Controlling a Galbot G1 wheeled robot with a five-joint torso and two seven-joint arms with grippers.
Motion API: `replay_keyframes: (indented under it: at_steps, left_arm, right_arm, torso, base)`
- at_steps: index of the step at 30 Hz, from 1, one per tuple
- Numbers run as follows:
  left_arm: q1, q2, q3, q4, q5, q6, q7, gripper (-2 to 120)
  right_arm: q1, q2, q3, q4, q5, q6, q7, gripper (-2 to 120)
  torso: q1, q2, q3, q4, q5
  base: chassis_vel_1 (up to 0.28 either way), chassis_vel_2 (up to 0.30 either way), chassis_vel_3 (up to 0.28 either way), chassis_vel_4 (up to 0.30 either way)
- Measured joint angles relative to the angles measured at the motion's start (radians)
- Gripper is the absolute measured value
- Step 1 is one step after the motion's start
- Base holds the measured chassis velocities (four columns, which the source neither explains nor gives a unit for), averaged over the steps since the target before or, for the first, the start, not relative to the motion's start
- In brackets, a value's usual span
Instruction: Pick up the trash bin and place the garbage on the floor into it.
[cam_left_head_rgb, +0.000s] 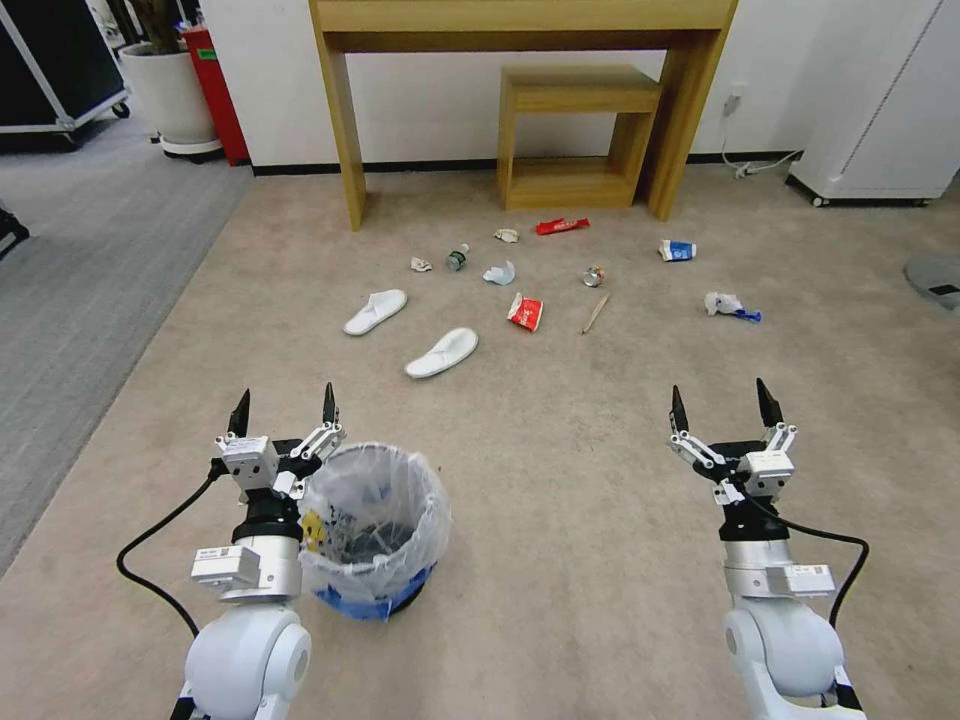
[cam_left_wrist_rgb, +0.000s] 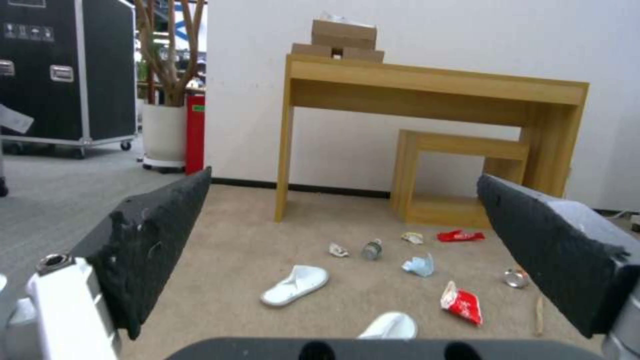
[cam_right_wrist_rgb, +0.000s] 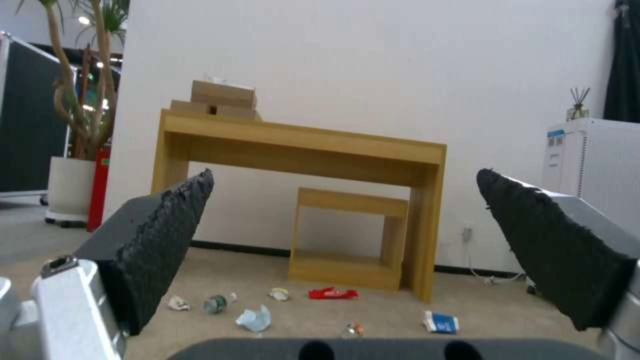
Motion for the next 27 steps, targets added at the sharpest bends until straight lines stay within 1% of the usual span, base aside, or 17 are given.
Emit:
replay_keyframes:
  at_steps: [5,6,10,11,14,27]
  left_arm:
    - [0.000,0.000,0.001,-0.001,0.000,0.000,0.001,100]
    - [0.000,0.000,0.001,-0.003,0.000,0.000,0.001,100]
    - [0.001,0.000,0.002,-0.005,0.000,0.000,0.002,100]
    - [0.001,0.000,0.002,-0.008,0.000,0.000,0.002,100]
    - [0.001,0.000,0.004,-0.008,0.000,0.000,0.002,100]
    - [0.005,-0.004,0.012,-0.012,0.004,0.000,0.002,100]
  right_arm:
    - [0.001,-0.001,0.001,0.001,0.001,0.000,-0.002,100]
    - [0.001,-0.001,0.001,0.001,0.002,0.000,-0.002,100]
    - [-0.003,-0.001,0.000,0.006,-0.001,0.001,-0.001,100]
    - [-0.004,-0.002,0.000,0.007,-0.003,0.002,-0.001,100]
    - [-0.004,-0.001,0.006,0.004,-0.015,0.009,0.001,100]
    - [-0.008,-0.002,0.010,0.004,-0.017,0.019,0.010,100]
  torso:
    - [0.000,0.000,0.000,0.0000,-0.0001]
    - [0.000,0.000,0.000,0.0001,0.0005]
    - [0.000,0.000,0.000,-0.0001,-0.0001]
    - [0.000,0.000,0.000,0.0001,0.0005]
    - [0.001,0.000,0.001,0.0001,0.0000]
    - [0.000,0.000,0.000,0.0001,0.0001]
  base:
    - [-0.217,0.225,0.226,-0.237]
    - [-0.269,0.260,0.249,-0.270]
    - [-0.266,0.247,0.271,-0.253]
    - [-0.205,0.151,0.177,-0.202]
    - [-0.131,0.129,0.156,-0.107]
    - [0.014,-0.009,-0.013,0.010]
